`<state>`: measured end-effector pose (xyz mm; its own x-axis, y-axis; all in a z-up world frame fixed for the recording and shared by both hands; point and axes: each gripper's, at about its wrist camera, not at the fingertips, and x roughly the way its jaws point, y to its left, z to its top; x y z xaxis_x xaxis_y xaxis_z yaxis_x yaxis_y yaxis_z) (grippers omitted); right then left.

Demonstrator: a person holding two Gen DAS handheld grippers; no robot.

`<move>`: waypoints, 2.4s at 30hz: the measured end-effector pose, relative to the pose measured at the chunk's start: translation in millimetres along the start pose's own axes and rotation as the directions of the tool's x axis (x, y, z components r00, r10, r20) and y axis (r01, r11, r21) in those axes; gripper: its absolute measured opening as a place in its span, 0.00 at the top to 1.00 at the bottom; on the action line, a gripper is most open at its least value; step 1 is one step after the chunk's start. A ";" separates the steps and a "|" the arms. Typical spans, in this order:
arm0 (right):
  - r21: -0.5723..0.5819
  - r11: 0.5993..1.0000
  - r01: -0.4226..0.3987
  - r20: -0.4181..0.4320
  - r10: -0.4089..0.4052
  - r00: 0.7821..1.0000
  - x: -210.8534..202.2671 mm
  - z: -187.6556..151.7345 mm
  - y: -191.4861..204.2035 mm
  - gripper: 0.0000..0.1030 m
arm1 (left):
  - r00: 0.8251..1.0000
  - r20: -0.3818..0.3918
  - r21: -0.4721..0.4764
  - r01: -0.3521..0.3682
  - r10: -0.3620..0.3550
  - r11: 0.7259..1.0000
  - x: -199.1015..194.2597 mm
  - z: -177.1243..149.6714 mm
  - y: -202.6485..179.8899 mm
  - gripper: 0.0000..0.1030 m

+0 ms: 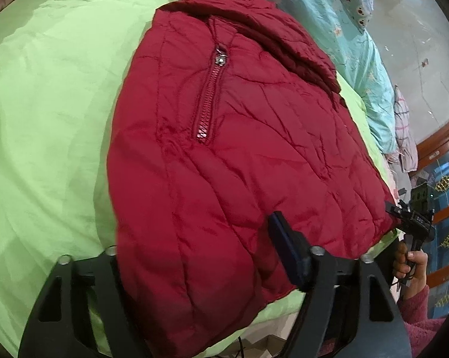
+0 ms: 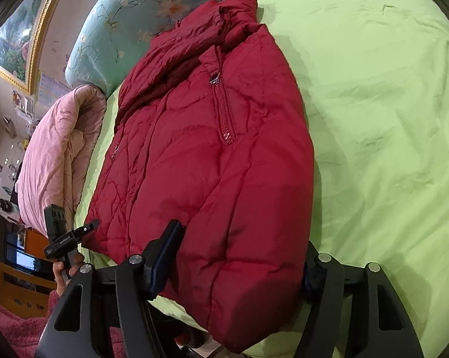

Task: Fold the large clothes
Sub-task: 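Grasp the coat hem with both tools and lift it, then carry the held hem with both tools over the coat toward the collar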

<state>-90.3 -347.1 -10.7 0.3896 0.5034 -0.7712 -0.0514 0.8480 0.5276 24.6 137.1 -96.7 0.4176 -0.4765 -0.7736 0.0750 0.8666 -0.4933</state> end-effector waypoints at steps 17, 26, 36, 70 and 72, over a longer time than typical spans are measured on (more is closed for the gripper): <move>0.028 0.996 -0.090 0.033 0.089 0.995 -2.4 -0.4 -2.3 0.62 | 0.999 0.045 0.039 0.001 -0.003 0.999 -11.2 4.4 -11.4 0.80; 0.021 0.997 -0.074 0.019 0.074 0.997 -3.3 -2.7 -3.8 0.54 | 1.000 -0.008 0.047 -0.015 0.016 0.999 -5.5 -5.9 -6.7 0.56; -0.001 0.991 -0.137 0.095 0.136 0.986 -19.6 4.9 9.3 0.77 | 0.990 0.138 0.095 -0.018 0.005 0.995 -32.8 3.8 -30.2 0.87; -0.108 0.987 -0.116 0.421 0.151 0.894 -42.4 202.8 74.6 0.80 | 0.865 0.503 0.122 -0.063 -0.007 0.990 -65.2 196.8 -82.6 0.87; -0.106 0.989 -0.101 0.428 0.136 0.894 -36.3 215.0 74.7 0.80 | 0.863 0.505 0.110 -0.073 0.008 0.991 -58.0 212.7 -83.2 0.87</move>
<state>89.5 -337.7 133.3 0.7345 0.4946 -0.4647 -0.1872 0.8058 0.5618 186.7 124.1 73.8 0.8181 -0.3302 -0.4708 0.1436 0.9101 -0.3887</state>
